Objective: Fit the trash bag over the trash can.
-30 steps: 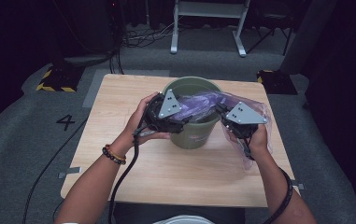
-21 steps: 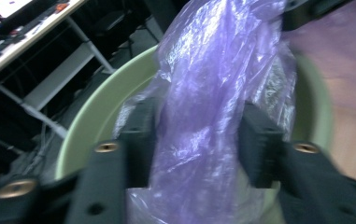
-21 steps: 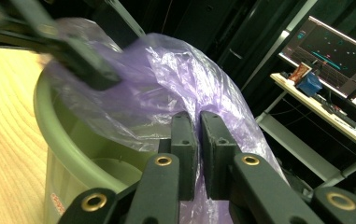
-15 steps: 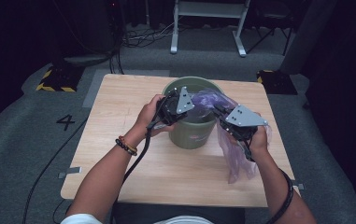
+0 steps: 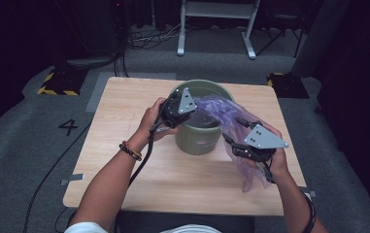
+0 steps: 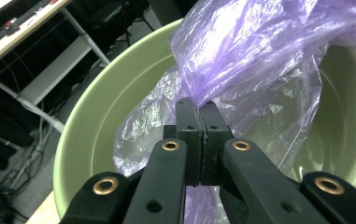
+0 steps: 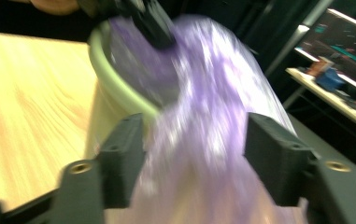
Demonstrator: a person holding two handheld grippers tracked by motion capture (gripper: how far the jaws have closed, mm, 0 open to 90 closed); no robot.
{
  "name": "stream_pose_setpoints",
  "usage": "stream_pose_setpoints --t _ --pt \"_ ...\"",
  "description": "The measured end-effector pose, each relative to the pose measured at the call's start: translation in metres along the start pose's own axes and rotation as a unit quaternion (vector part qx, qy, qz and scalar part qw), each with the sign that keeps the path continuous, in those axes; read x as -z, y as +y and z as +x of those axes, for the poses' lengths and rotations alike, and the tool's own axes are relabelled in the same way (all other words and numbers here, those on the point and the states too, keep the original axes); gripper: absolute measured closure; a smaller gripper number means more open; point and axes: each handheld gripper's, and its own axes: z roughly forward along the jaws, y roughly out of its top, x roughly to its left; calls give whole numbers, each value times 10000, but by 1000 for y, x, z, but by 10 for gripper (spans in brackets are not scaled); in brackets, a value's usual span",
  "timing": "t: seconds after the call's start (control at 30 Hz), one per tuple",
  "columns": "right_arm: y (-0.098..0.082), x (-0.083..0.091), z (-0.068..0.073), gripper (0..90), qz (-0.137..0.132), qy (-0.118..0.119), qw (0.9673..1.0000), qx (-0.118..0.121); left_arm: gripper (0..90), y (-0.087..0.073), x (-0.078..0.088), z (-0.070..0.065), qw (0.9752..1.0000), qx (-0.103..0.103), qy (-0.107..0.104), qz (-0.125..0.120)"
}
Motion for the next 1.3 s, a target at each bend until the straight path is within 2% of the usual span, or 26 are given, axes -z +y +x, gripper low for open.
stream_pose_setpoints --t 0.03,0.07,0.1,0.13,0.17,0.23,0.33,0.37,0.4,0.43,0.47,0.5,0.53,0.57,0.63,0.7,0.73,0.77,0.8,0.83,0.87,0.9,0.93,1.1,1.2,1.3 --pt "-10 6 1 319 56 -31 10000 -64 892 -1 0 2 10000 11 16 -5" --pt "-10 6 1 319 56 -31 10000 -64 892 -1 0 2 10000 11 16 -5" --pt "-23 10 1 280 101 -84 9997 -221 892 -2 1 2 10000 27 26 -5" --pt "-23 10 1 280 101 -84 9997 -221 892 -2 1 3 10000 39 28 -11" --pt "-35 11 3 271 206 -51 9992 -334 892 -4 1 4 9999 112 -15 -17" --pt "-39 11 4 269 289 -69 9989 -351 892 -4 1 5 10000 89 -8 2" --pt "-56 8 6 312 483 -23 9973 -547 892 -6 1 8 9999 155 -33 -13" --pt "-62 5 8 371 614 -105 9968 -508 892 -7 0 9 9998 176 -27 -5" --pt "-62 5 8 371 614 -105 9968 -508 892 -7 0 9 9998 176 -27 -5" --pt "-65 3 10 488 670 -148 9965 -479 892 -7 0 10 9998 177 -33 -4" --pt "-65 3 10 488 670 -148 9965 -479 892 -7 0 10 9998 177 -33 -4" --pt "-66 2 10 632 691 -245 9963 -454 892 -8 -1 11 9997 228 -84 -8" --pt "-66 2 10 632 691 -245 9963 -454 891 -8 -1 11 9997 228 -84 -8" --pt "-65 3 9 746 646 -278 9963 -491 889 -9 -2 12 9997 247 -74 -6" --pt "-64 4 8 780 616 -298 9964 -509 886 -9 -2 12 9996 274 -88 -10" --pt "-58 8 5 864 473 -348 9968 -543 824 -11 -2 14 9994 333 -90 -13" --pt "-58 8 5 864 473 -348 9968 -543 807 -11 -2 14 9994 333 -90 -13" --pt "-52 10 2 885 367 -369 9972 -546 731 -12 -2 15 9992 381 -79 -26" --pt "-52 10 2 885 367 -369 9972 -546 731 -13 -1 16 9991 424 -45 -49" --pt "-46 12 -1 888 346 -481 9966 -564 558 -13 -1 17 9989 474 -40 -30" --pt "-46 12 -1 888 346 -481 9966 -564 558 -14 0 17 9987 510 -58 -27" --pt "-39 13 -5 887 304 -539 9966 -541 404 -14 1 18 9984 562 -6 -13" --pt "-39 13 -5 887 304 -539 9966 -541 366 -14 1 18 9984 562 -6 -13" --pt "-19 14 -11 882 381 -772 9957 -355 252 -13 9 16 9981 596 77 -149" --pt "-12 13 -14 879 422 -854 9950 -286 222 -11 16 14 9977 598 6 -320" --pt "-7 12 -16 876 526 -973 9935 -256 214 -4 24 5 9981 374 103 -486"
